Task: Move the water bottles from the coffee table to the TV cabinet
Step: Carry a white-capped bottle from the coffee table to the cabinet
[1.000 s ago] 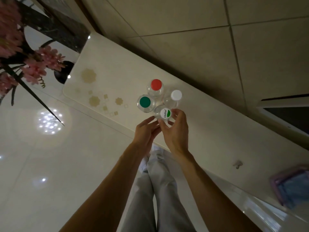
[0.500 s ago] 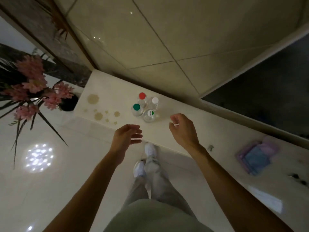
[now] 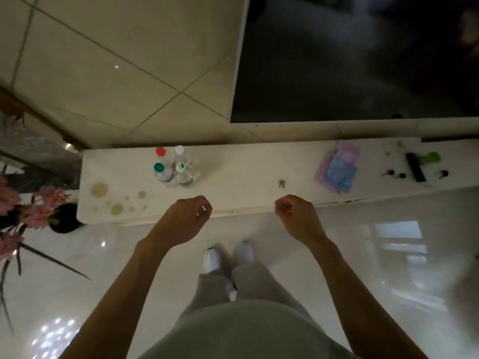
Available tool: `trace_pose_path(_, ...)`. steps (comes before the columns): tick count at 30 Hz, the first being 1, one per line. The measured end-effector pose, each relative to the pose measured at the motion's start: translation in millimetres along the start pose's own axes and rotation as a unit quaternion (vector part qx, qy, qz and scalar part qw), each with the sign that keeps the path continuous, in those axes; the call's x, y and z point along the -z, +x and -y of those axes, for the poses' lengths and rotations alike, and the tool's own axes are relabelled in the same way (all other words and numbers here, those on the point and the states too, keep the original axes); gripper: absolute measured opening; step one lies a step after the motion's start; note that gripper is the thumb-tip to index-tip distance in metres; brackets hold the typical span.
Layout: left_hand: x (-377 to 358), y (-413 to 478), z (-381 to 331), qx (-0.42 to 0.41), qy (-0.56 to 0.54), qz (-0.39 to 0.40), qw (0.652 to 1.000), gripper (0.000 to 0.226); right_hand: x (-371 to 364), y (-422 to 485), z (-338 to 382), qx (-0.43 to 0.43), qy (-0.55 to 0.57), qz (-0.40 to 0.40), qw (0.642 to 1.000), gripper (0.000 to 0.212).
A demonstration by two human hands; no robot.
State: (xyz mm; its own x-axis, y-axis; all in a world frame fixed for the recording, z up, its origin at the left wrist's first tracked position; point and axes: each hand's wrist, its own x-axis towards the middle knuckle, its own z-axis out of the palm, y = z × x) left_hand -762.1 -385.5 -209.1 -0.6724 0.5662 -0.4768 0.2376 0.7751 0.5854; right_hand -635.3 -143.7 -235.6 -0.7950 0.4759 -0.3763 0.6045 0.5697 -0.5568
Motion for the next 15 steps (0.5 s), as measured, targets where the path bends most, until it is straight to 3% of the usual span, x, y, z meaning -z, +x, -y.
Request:
trace_pose_path(8,-43,4,-119,-0.148,0.129,0.068,0.978,0.018,67,-79,-87,-0.059,0.004,-0.14,0.988,0.014)
trace_pose_path(15,-134,-31,-251,-0.271,0.233,0.087,0.93,0.025,136,-178,-184,-0.08,-0.018,-0.183,0.98,0.02)
